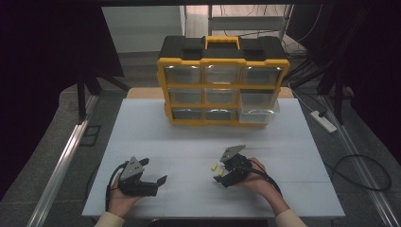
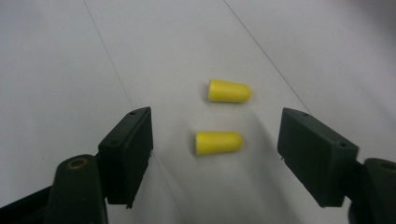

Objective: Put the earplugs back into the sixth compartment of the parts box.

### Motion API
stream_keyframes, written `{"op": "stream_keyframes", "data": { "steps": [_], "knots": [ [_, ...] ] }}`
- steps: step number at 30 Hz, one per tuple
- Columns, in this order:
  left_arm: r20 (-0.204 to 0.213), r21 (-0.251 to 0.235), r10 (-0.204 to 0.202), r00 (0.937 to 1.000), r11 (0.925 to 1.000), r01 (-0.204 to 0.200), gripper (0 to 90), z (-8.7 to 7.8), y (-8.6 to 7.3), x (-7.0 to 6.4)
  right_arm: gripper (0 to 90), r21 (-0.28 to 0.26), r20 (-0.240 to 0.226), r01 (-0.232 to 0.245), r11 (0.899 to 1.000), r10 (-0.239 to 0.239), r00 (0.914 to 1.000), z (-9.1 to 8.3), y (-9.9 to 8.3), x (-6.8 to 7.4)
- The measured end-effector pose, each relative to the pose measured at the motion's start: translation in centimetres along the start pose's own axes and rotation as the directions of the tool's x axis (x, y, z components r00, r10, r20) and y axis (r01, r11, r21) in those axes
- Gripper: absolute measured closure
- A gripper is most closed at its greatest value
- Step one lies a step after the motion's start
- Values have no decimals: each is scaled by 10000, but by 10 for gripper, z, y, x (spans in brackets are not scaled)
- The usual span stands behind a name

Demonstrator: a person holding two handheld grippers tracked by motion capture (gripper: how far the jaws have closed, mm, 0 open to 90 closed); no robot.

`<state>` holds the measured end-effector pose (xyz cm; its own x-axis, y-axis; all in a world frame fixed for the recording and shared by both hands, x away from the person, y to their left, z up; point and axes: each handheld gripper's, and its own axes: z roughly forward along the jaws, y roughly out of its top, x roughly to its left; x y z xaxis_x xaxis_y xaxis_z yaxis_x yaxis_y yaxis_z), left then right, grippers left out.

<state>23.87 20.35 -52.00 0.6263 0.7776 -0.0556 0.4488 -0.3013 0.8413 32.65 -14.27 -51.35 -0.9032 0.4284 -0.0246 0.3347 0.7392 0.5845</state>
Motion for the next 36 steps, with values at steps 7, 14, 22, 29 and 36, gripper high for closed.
{"op": "stream_keyframes", "data": {
  "steps": [7, 14, 22, 29, 36],
  "knots": [
    [-2, -49, 1, 10000, 10000, -1, 60, -2, -1, -1, 447, 128, 161, 152, 9998, -154, 9998, 3, -2, 3],
    [-23, -16, 20, 10000, 10000, -20, 61, -2, -1, -1, 653, 18, 139, 137, 9999, -137, 9998, 2, -2, 3],
    [2, 13, 26, 10000, 10000, -26, 62, -2, -1, -2, 672, -1692, 222, -408, 9847, 452, 9987, -23, -3, -4],
    [16, 17, -1, 10000, 10000, 1, 62, -1, -1, -1, 673, -3558, -2, -1010, 9291, 1080, 9941, -46, -2, -7],
    [14, 23, -23, 10000, 10000, 23, 63, -1, -1, -2, 670, -4276, -187, -1434, 8925, 1499, 9885, -58, -3, -10]
  ]
}}
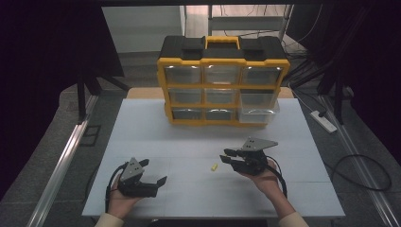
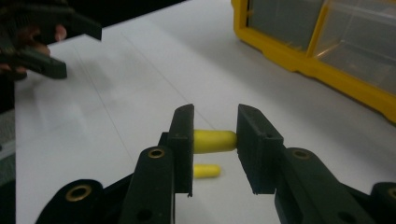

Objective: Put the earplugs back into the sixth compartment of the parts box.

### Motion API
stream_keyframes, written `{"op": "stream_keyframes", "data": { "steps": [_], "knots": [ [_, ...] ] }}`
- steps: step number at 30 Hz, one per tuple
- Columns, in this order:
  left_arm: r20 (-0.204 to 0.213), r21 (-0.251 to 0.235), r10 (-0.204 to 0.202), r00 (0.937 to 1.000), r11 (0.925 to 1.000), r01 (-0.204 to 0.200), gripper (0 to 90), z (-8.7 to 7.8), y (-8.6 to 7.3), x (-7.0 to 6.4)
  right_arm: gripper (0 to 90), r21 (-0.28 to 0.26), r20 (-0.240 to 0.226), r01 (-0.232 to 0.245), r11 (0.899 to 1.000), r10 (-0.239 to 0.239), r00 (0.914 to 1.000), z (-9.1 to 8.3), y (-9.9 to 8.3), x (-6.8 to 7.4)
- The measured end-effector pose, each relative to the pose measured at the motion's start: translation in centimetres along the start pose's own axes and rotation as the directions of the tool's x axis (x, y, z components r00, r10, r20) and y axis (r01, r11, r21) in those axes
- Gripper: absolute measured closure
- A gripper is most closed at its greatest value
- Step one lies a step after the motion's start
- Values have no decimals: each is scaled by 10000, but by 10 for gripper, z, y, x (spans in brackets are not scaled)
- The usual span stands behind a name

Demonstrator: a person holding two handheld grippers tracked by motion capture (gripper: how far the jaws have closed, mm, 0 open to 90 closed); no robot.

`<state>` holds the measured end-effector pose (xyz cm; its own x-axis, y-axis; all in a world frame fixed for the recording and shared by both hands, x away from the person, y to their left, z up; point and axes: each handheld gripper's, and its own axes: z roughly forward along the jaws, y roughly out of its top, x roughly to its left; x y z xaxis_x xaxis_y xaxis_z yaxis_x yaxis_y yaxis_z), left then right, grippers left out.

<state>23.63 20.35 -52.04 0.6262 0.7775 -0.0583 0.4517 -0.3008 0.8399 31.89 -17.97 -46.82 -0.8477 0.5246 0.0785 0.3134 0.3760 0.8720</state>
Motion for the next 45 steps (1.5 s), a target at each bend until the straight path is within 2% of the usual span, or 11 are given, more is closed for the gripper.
{"op": "stream_keyframes", "data": {
  "steps": [11, 18, 27, 29, 30, 32, 35, 39, 42, 45],
  "knots": [
    [-36, -16, -18, 10000, 10000, 18, 64, -1, -1, 1, 671, -768, 435, -46, 9970, 79, 9990, -19, 13, -1],
    [-69, -41, -42, 10000, 10000, 42, 66, -1, -1, 1, 671, -1469, 682, 41, 9891, 60, 9977, -39, 28, -1],
    [-148, -2, -21, 9999, 10000, 21, 65, -1, 0, 0, 671, -1988, 1001, 283, 9796, -85, 9949, -57, 46, -1],
    [-136, -28, -3, 9999, 10000, 2, 65, -1, 0, -1, 671, -2377, 1235, 307, 9709, -11, 9923, -66, 58, -4],
    [-116, -56, -7, 9999, 10000, 6, 65, -1, 0, -1, 671, -2377, 1235, 307, 9709, -11, 9923, -66, 58, -4],
    [-95, -77, 0, 10000, 10000, -1, 65, -1, 0, -1, 671, -2621, 1347, 285, 9646, 73, 9909, -71, 68, -7],
    [-119, -83, -74, 9999, 9999, 73, 65, -2, 0, 0, 671, -2572, 1640, 509, 9650, -84, 9864, -72, 81, -13],
    [-189, -75, -53, 9998, 10000, 51, 64, -2, 0, 1, 671, -2549, 1944, 602, 9651, -99, 9809, -70, 88, -21],
    [-190, -82, -72, 9998, 9999, 70, 64, -2, 0, 1, 671, -2548, 2327, 373, 9663, 238, 9722, -70, 94, -32],
    [-182, -58, -53, 9998, 10000, 52, 64, -2, 0, 0, 671, -2578, 2474, 315, 9657, 345, 9683, -71, 98, -38]
  ]
}}
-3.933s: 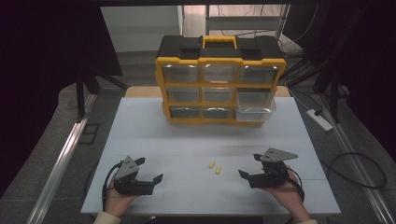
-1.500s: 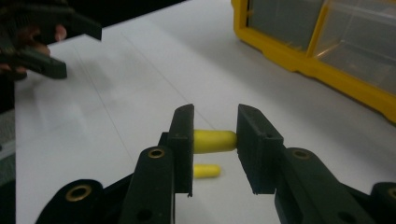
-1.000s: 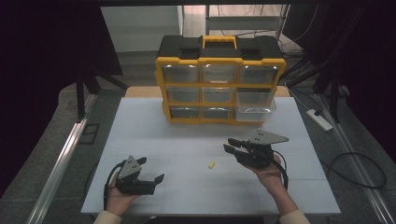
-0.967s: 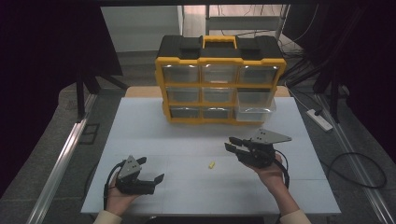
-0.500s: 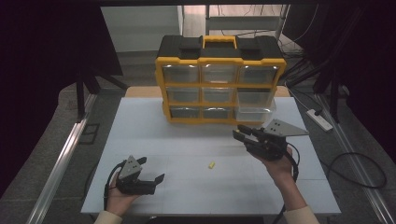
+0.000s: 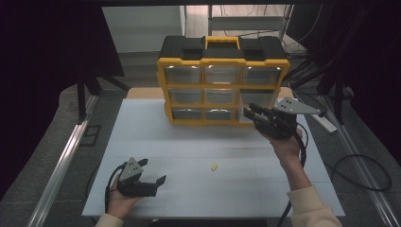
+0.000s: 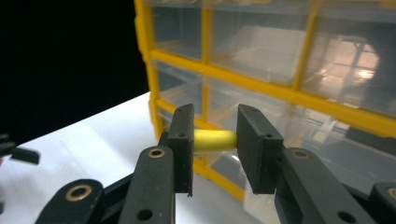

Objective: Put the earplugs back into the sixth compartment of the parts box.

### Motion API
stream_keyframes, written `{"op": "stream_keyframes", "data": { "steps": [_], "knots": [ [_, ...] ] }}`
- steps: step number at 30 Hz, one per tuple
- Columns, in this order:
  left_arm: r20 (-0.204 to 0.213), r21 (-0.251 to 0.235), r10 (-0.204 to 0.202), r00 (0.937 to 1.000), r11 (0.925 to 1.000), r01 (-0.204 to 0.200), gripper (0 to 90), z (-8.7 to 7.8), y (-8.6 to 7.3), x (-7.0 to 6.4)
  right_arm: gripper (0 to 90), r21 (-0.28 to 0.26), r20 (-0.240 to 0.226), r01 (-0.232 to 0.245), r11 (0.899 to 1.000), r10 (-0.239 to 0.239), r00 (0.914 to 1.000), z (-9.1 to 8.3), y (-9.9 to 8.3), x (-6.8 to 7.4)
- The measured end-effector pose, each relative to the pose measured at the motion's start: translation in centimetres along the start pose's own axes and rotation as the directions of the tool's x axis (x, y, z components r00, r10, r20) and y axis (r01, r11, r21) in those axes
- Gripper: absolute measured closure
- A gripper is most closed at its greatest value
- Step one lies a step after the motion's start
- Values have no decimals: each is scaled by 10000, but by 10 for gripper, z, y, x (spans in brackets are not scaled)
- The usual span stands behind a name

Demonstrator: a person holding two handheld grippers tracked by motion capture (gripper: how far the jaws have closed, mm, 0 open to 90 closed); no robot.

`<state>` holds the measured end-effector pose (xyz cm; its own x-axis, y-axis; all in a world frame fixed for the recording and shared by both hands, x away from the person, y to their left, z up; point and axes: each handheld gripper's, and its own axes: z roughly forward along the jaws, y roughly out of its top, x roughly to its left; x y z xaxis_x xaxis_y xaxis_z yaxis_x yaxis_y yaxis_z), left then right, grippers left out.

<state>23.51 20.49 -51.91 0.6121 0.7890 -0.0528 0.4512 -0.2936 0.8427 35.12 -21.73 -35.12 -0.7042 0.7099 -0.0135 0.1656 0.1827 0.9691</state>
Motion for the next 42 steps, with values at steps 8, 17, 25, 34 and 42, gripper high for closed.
{"op": "stream_keyframes", "data": {
  "steps": [8, 17, 25, 34, 42],
  "knots": [
    [-2, 3, -17, 10000, 10000, 17, 64, -1, -1, 0, 670, 583, 774, -144, 9982, 99, 9970, 11, 10, -23],
    [30, 60, -1, 10000, 10000, 1, 65, 0, -1, 0, 665, 977, 1315, -185, 9950, 56, 9913, 19, 18, -43],
    [55, 100, 26, 10000, 9999, -26, 66, 1, -1, 0, 661, 1601, 2012, -394, 9863, 65, 9795, 27, 8, -64],
    [43, 85, 40, 10000, 10000, -41, 66, 1, -1, 0, 339, 1564, 1860, -177, 9875, -119, 9825, 28, 8, -58],
    [37, -61, 114, 9999, 9999, -113, 68, -1, -1, -2, 250, 1357, 1256, 79, 9907, -251, 9918, 18, 11, -37]
  ]
}}
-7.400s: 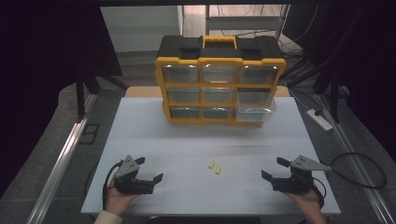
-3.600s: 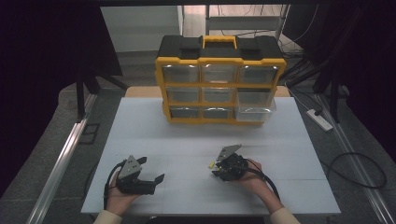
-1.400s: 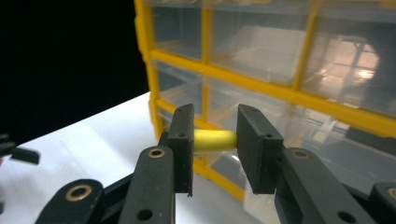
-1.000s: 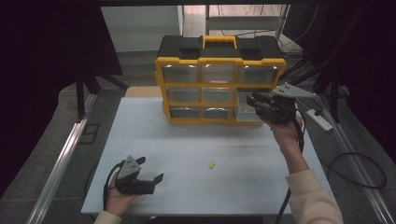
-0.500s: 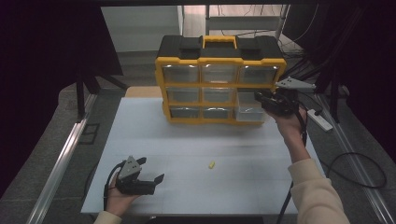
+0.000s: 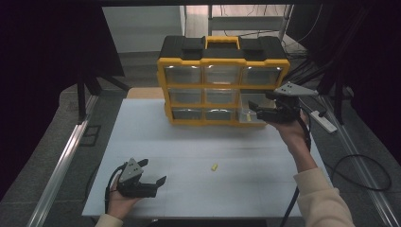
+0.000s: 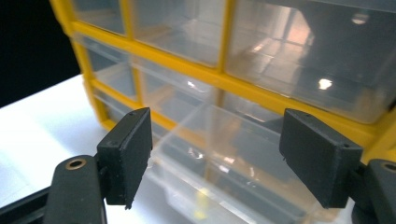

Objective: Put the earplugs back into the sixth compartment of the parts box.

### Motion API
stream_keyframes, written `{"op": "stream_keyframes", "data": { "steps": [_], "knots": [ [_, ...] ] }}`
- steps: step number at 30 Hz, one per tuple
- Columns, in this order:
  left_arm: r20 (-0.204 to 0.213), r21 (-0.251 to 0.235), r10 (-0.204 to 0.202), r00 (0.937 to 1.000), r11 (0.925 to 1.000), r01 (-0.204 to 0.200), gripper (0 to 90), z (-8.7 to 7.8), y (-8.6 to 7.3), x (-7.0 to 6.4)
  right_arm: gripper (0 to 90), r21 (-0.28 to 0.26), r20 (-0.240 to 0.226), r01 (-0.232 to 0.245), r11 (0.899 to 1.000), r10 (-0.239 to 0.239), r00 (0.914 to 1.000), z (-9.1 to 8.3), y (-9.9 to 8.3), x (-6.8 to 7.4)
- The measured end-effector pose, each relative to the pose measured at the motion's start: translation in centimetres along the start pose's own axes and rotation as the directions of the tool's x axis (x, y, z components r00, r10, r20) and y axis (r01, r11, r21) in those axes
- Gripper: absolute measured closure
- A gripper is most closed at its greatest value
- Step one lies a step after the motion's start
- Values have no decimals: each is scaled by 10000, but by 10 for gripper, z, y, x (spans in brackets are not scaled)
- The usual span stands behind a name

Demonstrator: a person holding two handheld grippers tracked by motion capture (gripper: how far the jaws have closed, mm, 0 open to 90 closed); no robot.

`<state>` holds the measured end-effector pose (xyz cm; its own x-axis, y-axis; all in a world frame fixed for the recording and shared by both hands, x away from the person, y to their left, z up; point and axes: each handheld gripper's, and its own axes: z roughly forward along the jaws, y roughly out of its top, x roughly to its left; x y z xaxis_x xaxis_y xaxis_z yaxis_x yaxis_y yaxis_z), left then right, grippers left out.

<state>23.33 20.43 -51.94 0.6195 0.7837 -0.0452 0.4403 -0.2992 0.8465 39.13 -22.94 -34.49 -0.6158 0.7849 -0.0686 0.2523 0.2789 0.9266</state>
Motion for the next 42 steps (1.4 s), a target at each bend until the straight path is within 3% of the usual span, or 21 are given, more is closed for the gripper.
{"op": "stream_keyframes", "data": {
  "steps": [5, 8, 17, 30, 34, 36, 42],
  "knots": [
    [-51, -28, 34, 10000, 10000, -35, 68, 0, 0, 0, 249, -117, -655, 56, 9999, -63, 9978, -13, -6, 14],
    [-35, -30, 41, 10000, 10000, -41, 68, 0, 0, 0, 250, 0, -1239, 363, 9993, -360, 9916, -22, -13, 27],
    [-45, -25, 36, 10000, 10000, -36, 68, 1, 0, 0, 252, 52, -1807, 238, 9997, -224, 9833, -28, -33, 45],
    [-39, -8, 26, 10000, 10000, -26, 68, 1, 0, 0, 253, 1137, -2795, 747, 9907, -402, 9593, -5, -68, 76],
    [-53, -14, 41, 10000, 10000, -41, 69, 0, 0, 0, 253, 1413, -2715, 1038, 9845, -623, 9604, 0, -73, 82],
    [-75, -13, 49, 10000, 10000, -49, 69, 0, 0, 0, 254, 1599, -2898, 1053, 9815, -553, 9555, 6, -78, 86],
    [-95, -35, 37, 9999, 10000, -38, 69, -1, -1, 1, 253, 1902, -3033, 1175, 9747, -554, 9513, 16, -85, 90]
  ]
}}
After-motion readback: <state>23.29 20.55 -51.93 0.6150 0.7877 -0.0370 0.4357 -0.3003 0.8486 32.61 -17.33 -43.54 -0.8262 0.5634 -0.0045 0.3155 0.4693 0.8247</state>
